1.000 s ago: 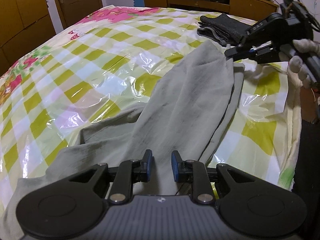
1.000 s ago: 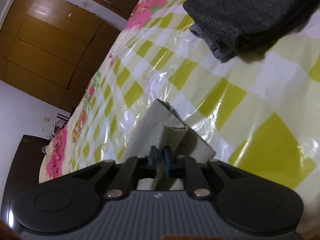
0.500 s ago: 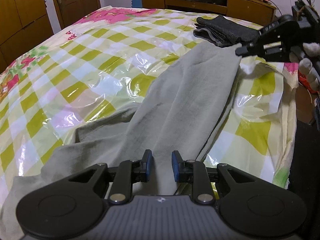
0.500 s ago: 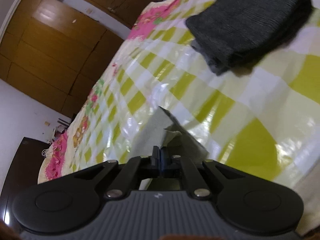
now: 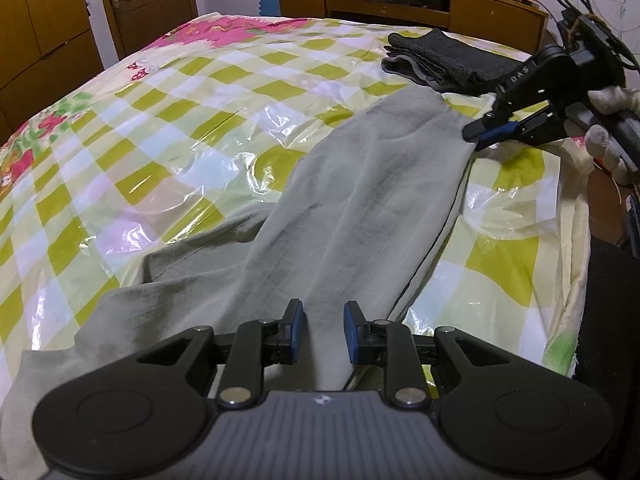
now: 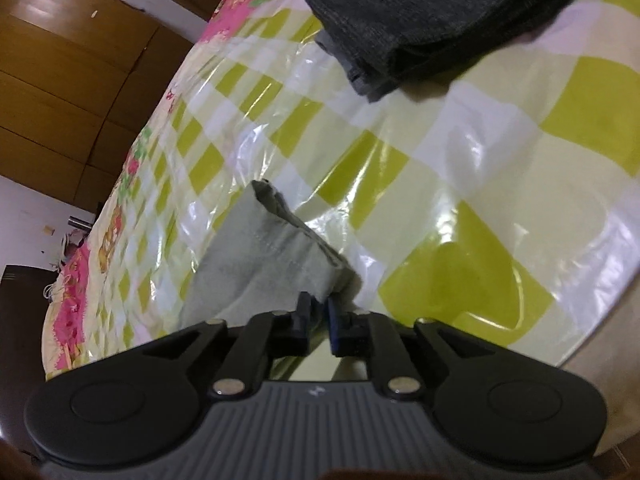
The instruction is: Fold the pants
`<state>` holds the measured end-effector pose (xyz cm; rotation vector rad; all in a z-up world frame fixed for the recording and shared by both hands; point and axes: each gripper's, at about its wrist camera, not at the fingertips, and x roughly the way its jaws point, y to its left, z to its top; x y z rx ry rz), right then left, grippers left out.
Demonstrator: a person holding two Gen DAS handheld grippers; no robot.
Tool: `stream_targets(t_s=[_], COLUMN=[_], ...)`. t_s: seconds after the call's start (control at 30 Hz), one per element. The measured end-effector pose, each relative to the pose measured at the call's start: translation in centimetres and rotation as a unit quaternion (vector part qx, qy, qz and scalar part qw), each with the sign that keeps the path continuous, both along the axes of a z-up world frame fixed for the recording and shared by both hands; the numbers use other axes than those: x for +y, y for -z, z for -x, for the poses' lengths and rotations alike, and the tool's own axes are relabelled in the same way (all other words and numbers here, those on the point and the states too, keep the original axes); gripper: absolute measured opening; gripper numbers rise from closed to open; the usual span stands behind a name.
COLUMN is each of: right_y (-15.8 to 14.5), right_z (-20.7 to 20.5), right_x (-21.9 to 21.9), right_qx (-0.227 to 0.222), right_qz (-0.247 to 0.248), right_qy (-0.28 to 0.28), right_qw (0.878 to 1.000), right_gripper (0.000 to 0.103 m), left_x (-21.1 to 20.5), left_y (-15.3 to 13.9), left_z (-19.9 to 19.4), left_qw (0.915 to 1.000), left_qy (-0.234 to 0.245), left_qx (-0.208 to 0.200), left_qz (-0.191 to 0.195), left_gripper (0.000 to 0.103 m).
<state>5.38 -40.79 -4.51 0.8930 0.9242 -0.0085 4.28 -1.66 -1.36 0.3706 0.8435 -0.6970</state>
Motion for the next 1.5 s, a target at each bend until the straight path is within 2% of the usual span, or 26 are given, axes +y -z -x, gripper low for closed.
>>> stream_targets(t_s=[0.07, 0.13, 0.3, 0.4, 0.43, 0.47, 0.5, 0.57, 0.67, 0.7, 0.73, 0.8, 0.87, 0.9, 0.97, 1.03, 1.07, 1.1, 1.17, 1.23, 1.33, 1.43, 1.5], right_y=[0.2, 0.2, 0.3, 0.3, 0.4, 0.5, 0.7, 1.4, 2.3, 2.4, 2.2, 0.7, -2.3, -4.8, -8.3, -9.2, -8.4, -6.5, -2.4, -0.2, -1.0, -2.8, -4.3], right_z=[-0.3, -0.6, -1.4, -2.2, -2.2, -2.1, -1.9, -1.7, -2.0, -2.3, -2.6, -3.3, -3.6, -3.4, -2.3, -0.5, 0.0, 0.2, 0.3, 0.7, 0.8, 0.7, 1.2], right_x=[0.3, 0.6, 0.8, 0.9, 0.9, 0.9, 1.0, 1.3, 1.7, 1.6, 1.6, 1.3, 1.3, 1.5, 1.7, 1.2, 0.9, 0.1, -1.2, -1.9, -2.1, -2.3, -2.2], right_qx=[0.000, -0.001, 0.002, -0.012, -0.015, -0.024, -0.029, -0.029, -0.034, -0.038, -0.045, -0.083, -0.131, -0.176, -0.239, -0.262, -0.245, -0.200, -0.092, -0.041, -0.043, -0.042, -0.041], right_qz=[-0.008, -0.015, -0.028, -0.016, -0.021, -0.033, -0.049, -0.084, -0.108, -0.122, -0.137, -0.174, -0.182, -0.174, -0.141, -0.117, -0.098, -0.074, -0.035, -0.030, -0.016, 0.038, 0.096], right_qy=[-0.006, -0.012, -0.021, -0.021, -0.017, -0.015, -0.016, -0.015, -0.011, -0.006, -0.001, 0.003, -0.001, -0.013, -0.026, -0.017, -0.005, 0.010, 0.046, 0.055, 0.058, 0.049, 0.057], right_qw=[1.000, 1.000, 0.999, 1.000, 1.000, 0.999, 0.998, 0.996, 0.993, 0.992, 0.989, 0.981, 0.975, 0.969, 0.960, 0.958, 0.965, 0.977, 0.994, 0.997, 0.997, 0.997, 0.993], right_gripper=[0.027, 0.032, 0.037, 0.033, 0.028, 0.019, 0.016, 0.018, 0.018, 0.016, 0.007, 0.005, 0.005, 0.005, 0.005, 0.004, 0.004, 0.004, 0.005, 0.006, 0.009, 0.023, 0.023], left_x=[0.1, 0.2, 0.3, 0.4, 0.5, 0.6, 0.6, 0.7, 0.6, 0.5, 0.4, 0.4, 0.4, 0.4, 0.4, 0.0, -0.3, -0.5, -0.5, -0.5, -0.1, 0.5, 1.1], left_y=[0.0, 0.1, 0.2, 0.3, 0.2, 0.2, 0.3, 0.4, 0.2, 0.0, -0.3, -1.3, -2.7, -3.5, -4.2, -3.5, -2.7, -1.7, -0.4, -0.1, -0.3, -0.5, -0.7], left_z=[0.1, 0.1, 0.0, 0.0, 0.0, 0.0, 0.0, 0.0, -0.1, -0.1, 0.0, 0.0, 0.2, 0.3, 0.7, 0.9, 0.8, 0.8, 0.9, 1.5, 1.6, 1.5, 1.5], left_qw=[1.0000, 1.0000, 0.9999, 0.9998, 0.9998, 0.9998, 0.9998, 0.9997, 0.9997, 0.9998, 0.9998, 0.9996, 0.9983, 0.9973, 0.9956, 0.9961, 0.9974, 0.9986, 0.9994, 0.9994, 0.9993, 0.9987, 0.9983], left_qy=[-0.001, -0.003, -0.006, -0.008, -0.010, -0.012, -0.013, -0.017, -0.021, -0.020, -0.019, -0.023, -0.030, -0.034, -0.037, -0.030, -0.026, -0.023, -0.022, -0.023, -0.023, -0.032, -0.037], left_qx=[0.001, 0.002, 0.005, 0.005, 0.006, 0.007, 0.007, 0.010, 0.009, 0.005, 0.002, -0.015, -0.048, -0.063, -0.082, -0.081, -0.065, -0.044, -0.020, -0.012, -0.015, -0.018, -0.019], left_qz=[0.003, 0.006, 0.013, 0.015, 0.015, 0.016, 0.015, 0.015, 0.011, 0.008, 0.008, 0.009, 0.012, 0.017, 0.024, 0.022, 0.020, 0.018, 0.018, 0.022, 0.026, 0.035, 0.040], left_gripper=[0.036, 0.037, 0.037, 0.038, 0.039, 0.039, 0.040, 0.041, 0.041, 0.041, 0.041, 0.041, 0.041, 0.042, 0.045, 0.048, 0.048, 0.048, 0.048, 0.048, 0.048, 0.048, 0.048])
